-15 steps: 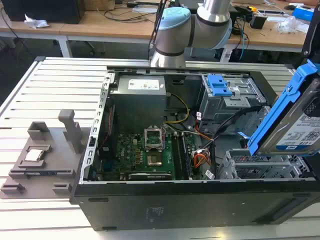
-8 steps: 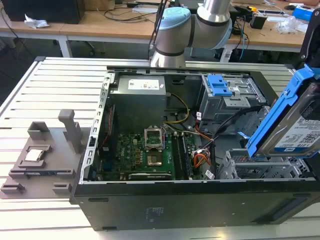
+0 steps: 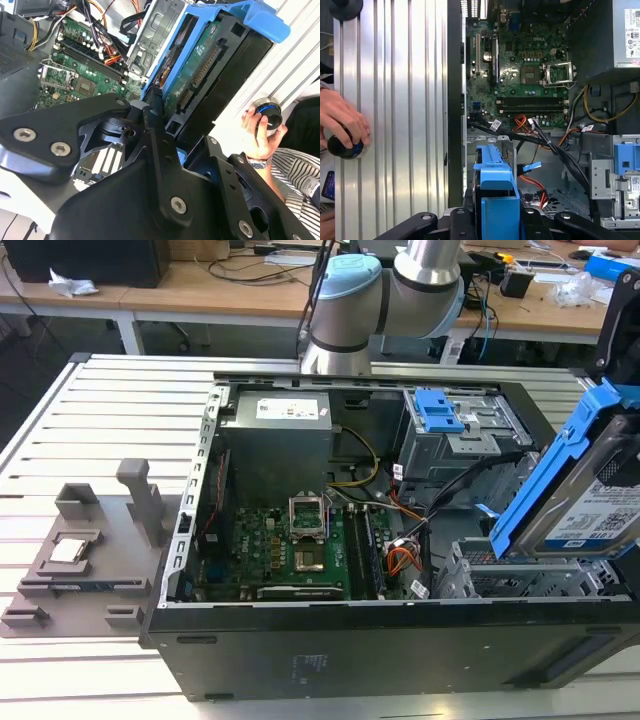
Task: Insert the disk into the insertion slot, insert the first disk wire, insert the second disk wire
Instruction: 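Insert the disk into the insertion slot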
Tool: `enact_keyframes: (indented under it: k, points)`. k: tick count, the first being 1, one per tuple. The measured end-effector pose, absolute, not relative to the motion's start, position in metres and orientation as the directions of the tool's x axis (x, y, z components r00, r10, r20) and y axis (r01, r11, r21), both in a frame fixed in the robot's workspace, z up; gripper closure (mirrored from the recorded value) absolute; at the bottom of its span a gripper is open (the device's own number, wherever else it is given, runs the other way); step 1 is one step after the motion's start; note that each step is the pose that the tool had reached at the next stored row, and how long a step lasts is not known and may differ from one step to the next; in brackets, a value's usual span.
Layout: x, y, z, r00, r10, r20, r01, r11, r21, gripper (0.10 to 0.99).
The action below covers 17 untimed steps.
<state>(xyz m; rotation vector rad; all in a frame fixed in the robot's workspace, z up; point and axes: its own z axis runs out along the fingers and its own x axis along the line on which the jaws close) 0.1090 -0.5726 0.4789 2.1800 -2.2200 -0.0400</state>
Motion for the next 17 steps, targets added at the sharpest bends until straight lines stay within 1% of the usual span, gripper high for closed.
enact_keyframes:
  k: [17]
  points:
    - [0.109, -0.573, 0.465, -0.018, -1.0, 0.003, -0.999, 0.018, 0.039, 0.725]
